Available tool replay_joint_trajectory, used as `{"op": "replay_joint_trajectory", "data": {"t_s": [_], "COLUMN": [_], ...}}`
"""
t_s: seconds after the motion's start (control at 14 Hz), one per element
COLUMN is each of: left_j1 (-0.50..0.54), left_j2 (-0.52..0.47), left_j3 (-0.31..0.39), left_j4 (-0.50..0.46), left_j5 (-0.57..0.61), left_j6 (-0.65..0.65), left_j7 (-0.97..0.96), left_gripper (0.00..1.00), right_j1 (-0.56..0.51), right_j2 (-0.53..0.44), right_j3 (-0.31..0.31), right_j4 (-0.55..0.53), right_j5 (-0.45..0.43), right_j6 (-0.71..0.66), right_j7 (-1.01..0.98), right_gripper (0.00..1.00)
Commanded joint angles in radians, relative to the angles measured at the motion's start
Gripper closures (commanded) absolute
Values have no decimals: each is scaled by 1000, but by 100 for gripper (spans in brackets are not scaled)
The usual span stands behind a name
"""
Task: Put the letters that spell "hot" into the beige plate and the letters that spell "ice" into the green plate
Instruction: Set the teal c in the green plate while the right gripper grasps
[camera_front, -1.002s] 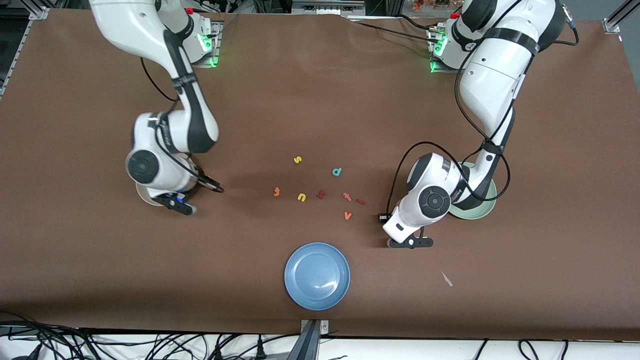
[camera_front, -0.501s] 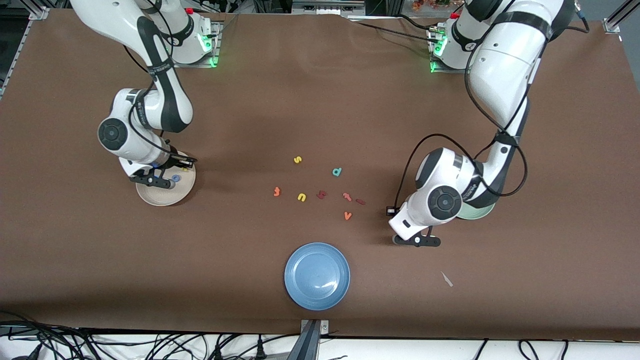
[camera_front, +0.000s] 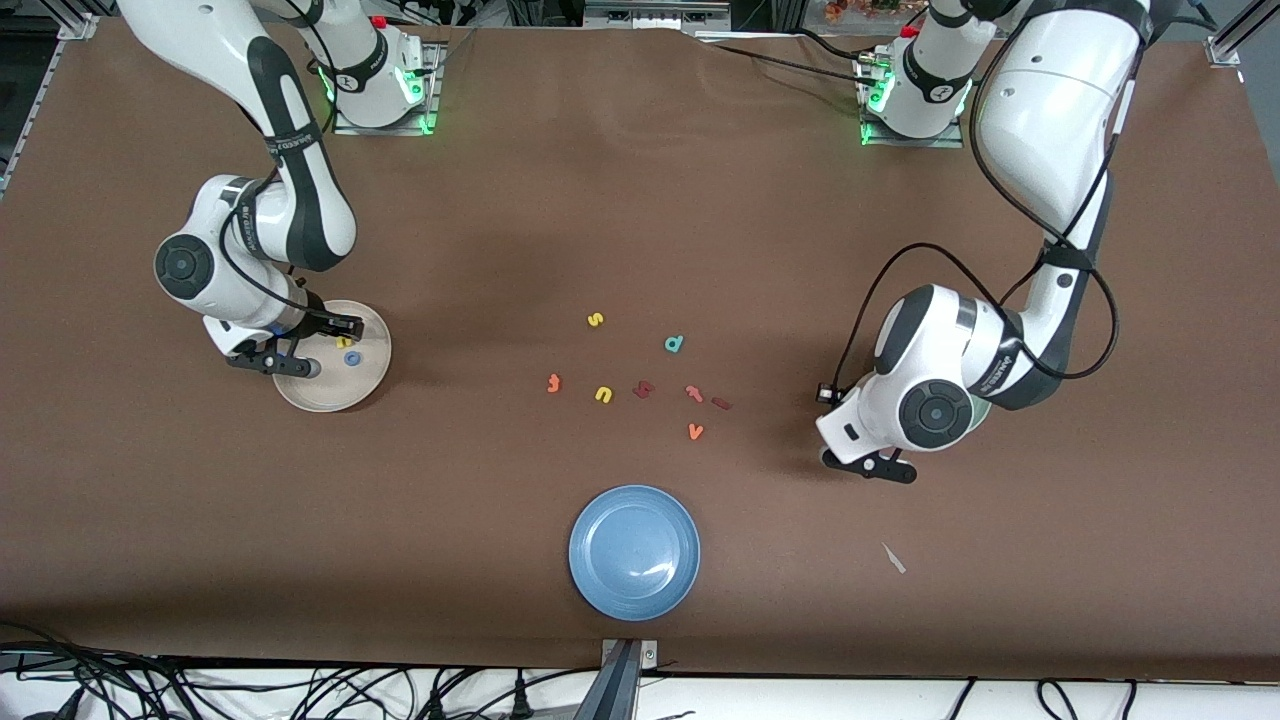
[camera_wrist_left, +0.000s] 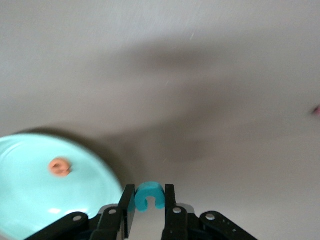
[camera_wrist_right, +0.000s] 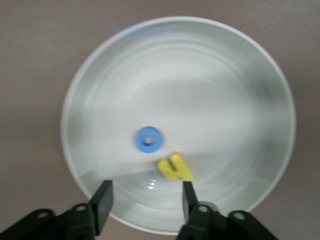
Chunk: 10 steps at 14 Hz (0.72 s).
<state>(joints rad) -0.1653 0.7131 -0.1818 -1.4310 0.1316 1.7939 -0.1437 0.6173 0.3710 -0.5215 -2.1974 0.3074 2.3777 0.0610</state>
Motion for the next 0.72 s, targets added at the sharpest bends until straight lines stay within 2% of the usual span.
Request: {"op": "replay_joint_trajectory", "data": {"t_s": [0.0, 0.14, 0.36, 0.64], "left_j1": [7, 41, 119, 234], "left_j2": [-130, -149, -149, -150], "left_j3": [-2, -4, -4, -5], "left_j4": [-193, -236, -272, -400], "left_j5": [69, 106, 108, 112], "left_j6": [22, 24, 64, 263], "left_j7": [29, 33, 157, 324], "left_gripper": [87, 87, 88, 85], "right_j1": [48, 67, 87, 113], "right_j2": [34, 80, 117, 170], "right_j3": [70, 130, 195, 242], "right_j4": [95, 178, 234, 326], "right_j5": [13, 13, 13, 13], "right_j6": [-31, -43, -43, -43], "right_j7": [210, 353, 390, 402], "right_gripper": [0, 0, 0, 0]}}
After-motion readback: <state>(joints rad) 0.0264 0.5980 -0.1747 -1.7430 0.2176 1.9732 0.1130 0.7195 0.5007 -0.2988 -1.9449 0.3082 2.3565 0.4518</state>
